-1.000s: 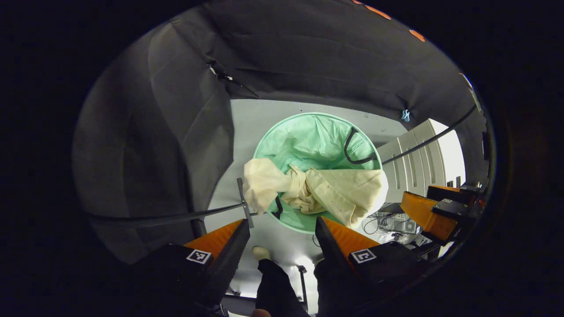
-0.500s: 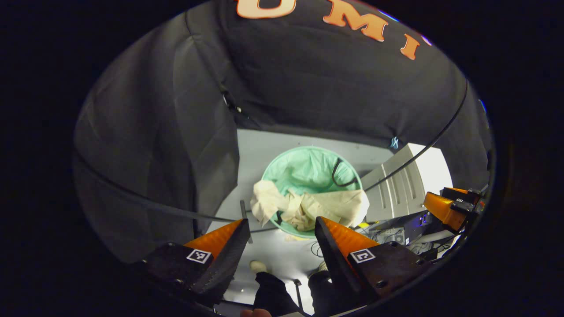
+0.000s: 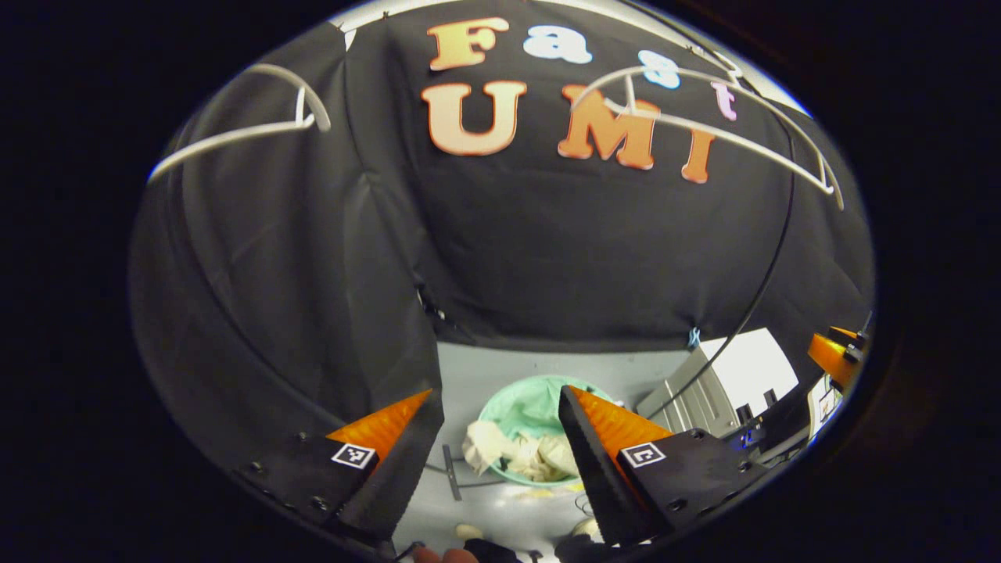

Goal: Grasp the clothes on the hanger with both hands and then place them into the laundry hamper below.

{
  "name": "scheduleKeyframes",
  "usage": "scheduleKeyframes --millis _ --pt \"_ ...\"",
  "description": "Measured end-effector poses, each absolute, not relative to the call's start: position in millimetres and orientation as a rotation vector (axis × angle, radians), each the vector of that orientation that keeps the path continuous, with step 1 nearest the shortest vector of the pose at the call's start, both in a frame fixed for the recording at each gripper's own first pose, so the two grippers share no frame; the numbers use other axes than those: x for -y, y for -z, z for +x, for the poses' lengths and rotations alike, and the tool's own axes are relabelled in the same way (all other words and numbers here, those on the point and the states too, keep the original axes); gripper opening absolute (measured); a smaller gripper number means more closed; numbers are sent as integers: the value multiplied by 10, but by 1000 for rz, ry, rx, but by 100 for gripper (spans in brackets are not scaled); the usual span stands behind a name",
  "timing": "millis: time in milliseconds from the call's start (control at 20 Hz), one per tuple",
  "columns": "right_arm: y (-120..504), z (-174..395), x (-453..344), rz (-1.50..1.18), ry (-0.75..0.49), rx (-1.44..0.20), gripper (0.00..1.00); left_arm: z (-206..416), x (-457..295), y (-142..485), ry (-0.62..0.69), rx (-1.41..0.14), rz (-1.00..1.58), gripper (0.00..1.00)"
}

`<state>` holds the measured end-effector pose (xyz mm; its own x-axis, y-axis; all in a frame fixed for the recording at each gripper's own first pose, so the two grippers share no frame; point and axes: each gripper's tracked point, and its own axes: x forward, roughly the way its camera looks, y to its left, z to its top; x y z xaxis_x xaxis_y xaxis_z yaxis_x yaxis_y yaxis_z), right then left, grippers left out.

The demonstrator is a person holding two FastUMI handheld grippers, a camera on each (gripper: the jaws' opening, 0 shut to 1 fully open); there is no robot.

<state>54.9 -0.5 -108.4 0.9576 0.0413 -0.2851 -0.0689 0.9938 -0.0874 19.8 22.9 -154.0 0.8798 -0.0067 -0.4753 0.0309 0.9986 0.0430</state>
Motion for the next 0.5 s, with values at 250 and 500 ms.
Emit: scheduleKeyframes --millis 250,500 --pt "321 357 146 -60 -98 -156 96 114 64 684 11 -280 37 98" --pt "-283 245 436 -40 -121 -41 99 -40 146 -122 -50 -118 23 98"
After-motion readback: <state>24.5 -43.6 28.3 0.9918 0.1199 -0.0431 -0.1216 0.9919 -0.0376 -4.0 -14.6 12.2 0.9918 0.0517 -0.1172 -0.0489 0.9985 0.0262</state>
